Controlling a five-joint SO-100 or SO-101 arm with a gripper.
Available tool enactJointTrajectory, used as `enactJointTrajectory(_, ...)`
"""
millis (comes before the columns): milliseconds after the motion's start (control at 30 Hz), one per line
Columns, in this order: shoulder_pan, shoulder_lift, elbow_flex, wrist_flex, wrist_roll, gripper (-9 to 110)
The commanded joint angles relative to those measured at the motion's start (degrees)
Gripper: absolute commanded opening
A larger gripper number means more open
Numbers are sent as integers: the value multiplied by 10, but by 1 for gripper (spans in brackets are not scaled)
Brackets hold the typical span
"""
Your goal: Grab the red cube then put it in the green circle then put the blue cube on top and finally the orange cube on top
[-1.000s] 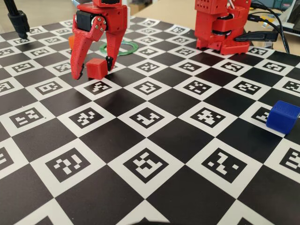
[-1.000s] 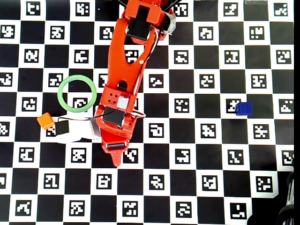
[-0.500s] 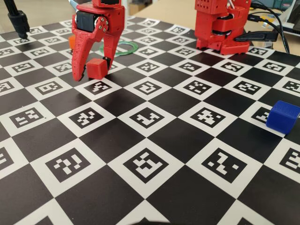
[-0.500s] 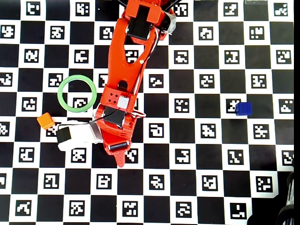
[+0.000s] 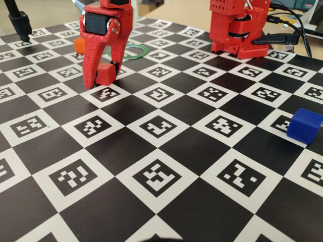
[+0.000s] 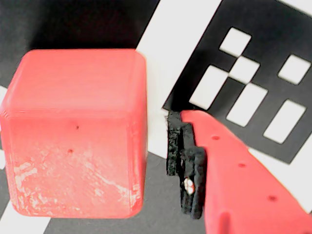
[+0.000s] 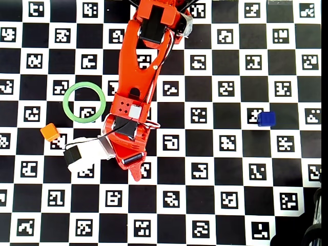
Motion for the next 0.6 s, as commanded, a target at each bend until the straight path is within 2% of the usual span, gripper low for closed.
enactJointTrajectory(0,-3,32,-2,-14,-15,43)
enactJointTrajectory(467,0,33,8,-25,-55,43)
enactJointTrajectory(567,0,35,10,-26,-60,32)
